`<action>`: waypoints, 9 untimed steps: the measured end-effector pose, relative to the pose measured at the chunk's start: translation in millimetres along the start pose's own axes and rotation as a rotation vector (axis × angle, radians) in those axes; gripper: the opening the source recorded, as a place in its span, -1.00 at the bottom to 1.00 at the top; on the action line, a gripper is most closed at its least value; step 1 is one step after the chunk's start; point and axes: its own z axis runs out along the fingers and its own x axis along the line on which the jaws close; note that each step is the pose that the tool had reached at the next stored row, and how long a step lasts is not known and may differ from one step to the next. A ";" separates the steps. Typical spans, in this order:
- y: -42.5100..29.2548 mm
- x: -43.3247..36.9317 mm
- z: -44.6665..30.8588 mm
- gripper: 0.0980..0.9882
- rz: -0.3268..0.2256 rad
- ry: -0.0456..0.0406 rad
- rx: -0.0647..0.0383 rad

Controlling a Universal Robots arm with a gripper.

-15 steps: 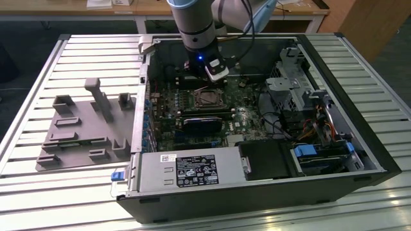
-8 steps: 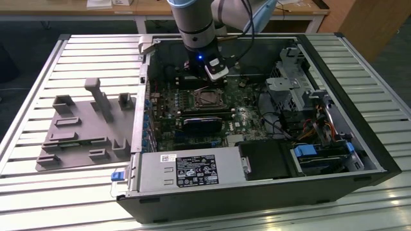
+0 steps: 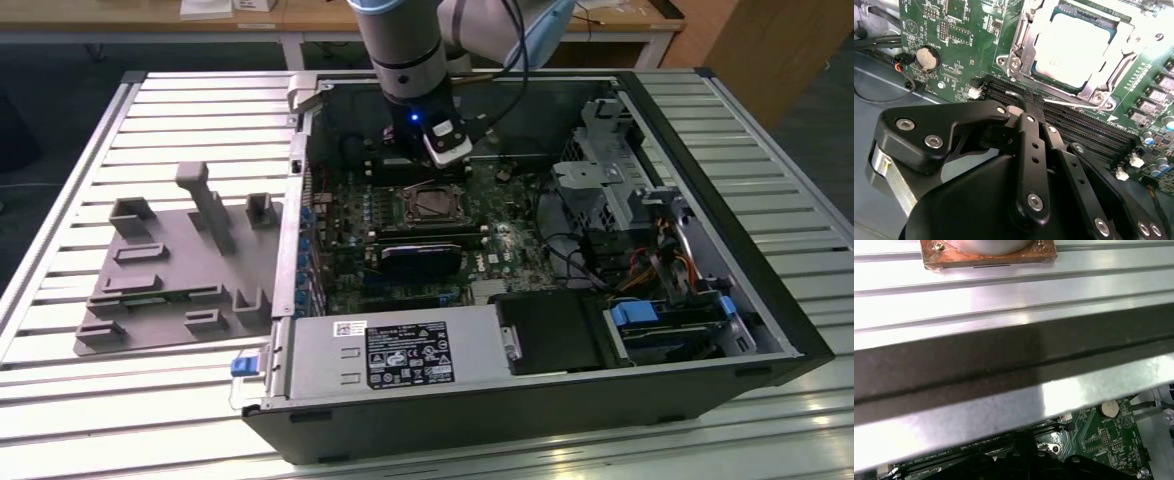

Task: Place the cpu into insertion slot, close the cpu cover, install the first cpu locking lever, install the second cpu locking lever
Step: 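Install the first cpu locking lever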

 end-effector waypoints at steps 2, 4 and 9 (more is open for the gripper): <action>0.6 0.2 0.5 -0.99 0.010 -0.0028 0.004; 0.7 0.3 0.7 -0.99 0.025 -0.0062 0.008; 0.8 0.4 0.8 -0.99 0.029 -0.0069 0.009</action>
